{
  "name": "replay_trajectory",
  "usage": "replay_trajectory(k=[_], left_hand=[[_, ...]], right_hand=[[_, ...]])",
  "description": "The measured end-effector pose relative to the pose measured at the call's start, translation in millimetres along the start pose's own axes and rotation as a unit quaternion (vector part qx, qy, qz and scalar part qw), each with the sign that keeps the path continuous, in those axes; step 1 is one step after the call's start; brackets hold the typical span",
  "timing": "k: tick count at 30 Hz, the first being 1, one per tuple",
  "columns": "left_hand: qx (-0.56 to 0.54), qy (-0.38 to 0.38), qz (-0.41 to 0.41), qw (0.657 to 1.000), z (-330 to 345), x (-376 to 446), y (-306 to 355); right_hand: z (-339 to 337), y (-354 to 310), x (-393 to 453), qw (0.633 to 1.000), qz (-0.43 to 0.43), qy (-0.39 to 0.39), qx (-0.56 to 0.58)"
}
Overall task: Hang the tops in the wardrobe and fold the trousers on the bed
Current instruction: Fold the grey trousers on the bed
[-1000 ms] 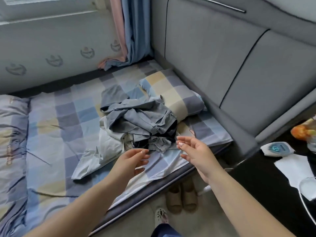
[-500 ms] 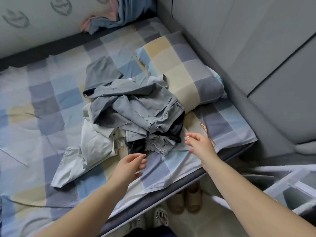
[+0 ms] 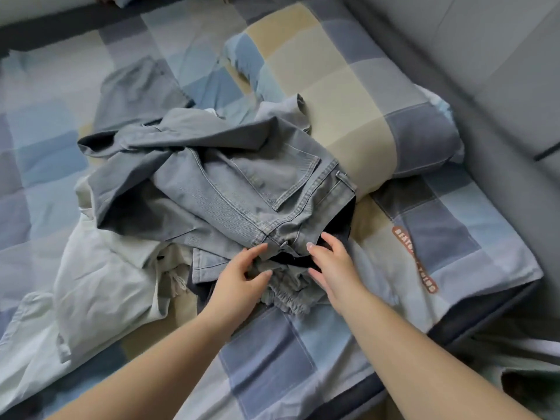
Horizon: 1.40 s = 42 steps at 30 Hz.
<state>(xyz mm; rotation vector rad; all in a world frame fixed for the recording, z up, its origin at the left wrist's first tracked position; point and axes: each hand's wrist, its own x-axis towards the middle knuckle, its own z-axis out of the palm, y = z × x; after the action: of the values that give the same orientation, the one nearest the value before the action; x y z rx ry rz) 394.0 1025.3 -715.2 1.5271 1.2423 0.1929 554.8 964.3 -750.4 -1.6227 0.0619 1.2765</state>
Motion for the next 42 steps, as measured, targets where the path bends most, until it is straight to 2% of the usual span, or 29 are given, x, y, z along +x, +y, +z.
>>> replay_trajectory(k=[3, 5, 6, 8, 12, 15, 19, 23, 27, 33, 37, 42], left_hand=[[0.059, 0.008, 0.055, 0.997, 15.0, 23.8, -15.2], [0.059, 0.024, 0.07, 0.996, 21.8, 30.9, -22.5], [0.052, 0.029, 0.08, 0.995, 23.5, 30.9, -24.0], [0.033, 0.044, 0.109, 0.992, 23.0, 27.4, -23.4], [-0.001, 0.093, 0.154, 0.984, -0.8, 16.1, -8.2], [-0.024, 0.114, 0.163, 0.98, -28.4, 7.2, 13.4], [-0.075, 0.166, 0.208, 0.961, -65.2, -8.4, 51.8], [-0.134, 0.186, 0.231, 0.945, -101.4, -25.3, 95.8], [-0.161, 0.25, 0.193, 0.935, -145.8, -51.4, 141.4], [-0.001, 0.324, 0.12, 0.938, -225.9, -98.0, 164.2], [0.123, 0.352, 0.109, 0.921, -291.6, -138.2, 170.5], [0.203, 0.399, 0.061, 0.892, -363.2, -198.8, 187.2]], right_hand=[[10.5, 4.6, 31.1, 0.995, -0.005, 0.026, 0.097], [20.3, -3.8, 43.7, 0.98, 0.014, 0.059, 0.19], [26.8, -8.5, 45.2, 0.971, 0.032, 0.05, 0.23], [42.7, -16.4, 34.8, 0.963, 0.075, -0.018, 0.258], [64.8, -39.2, -2.8, 0.971, 0.068, -0.138, 0.186], [77.0, -66.2, -34.7, 0.97, 0.021, -0.209, 0.121], [101.5, -96.6, -84.9, 0.951, -0.064, -0.295, 0.064], [131.8, -135.3, -138.8, 0.944, -0.191, -0.27, -0.015], [156.5, -182.5, -201.9, 0.906, -0.319, -0.259, -0.1], [174.1, -251.3, -288.4, 0.89, -0.377, -0.223, -0.129], [180.9, -293.1, -339.2, 0.863, -0.434, -0.208, -0.155], [187.5, -325.7, -384.4, 0.83, -0.487, -0.198, -0.188]])
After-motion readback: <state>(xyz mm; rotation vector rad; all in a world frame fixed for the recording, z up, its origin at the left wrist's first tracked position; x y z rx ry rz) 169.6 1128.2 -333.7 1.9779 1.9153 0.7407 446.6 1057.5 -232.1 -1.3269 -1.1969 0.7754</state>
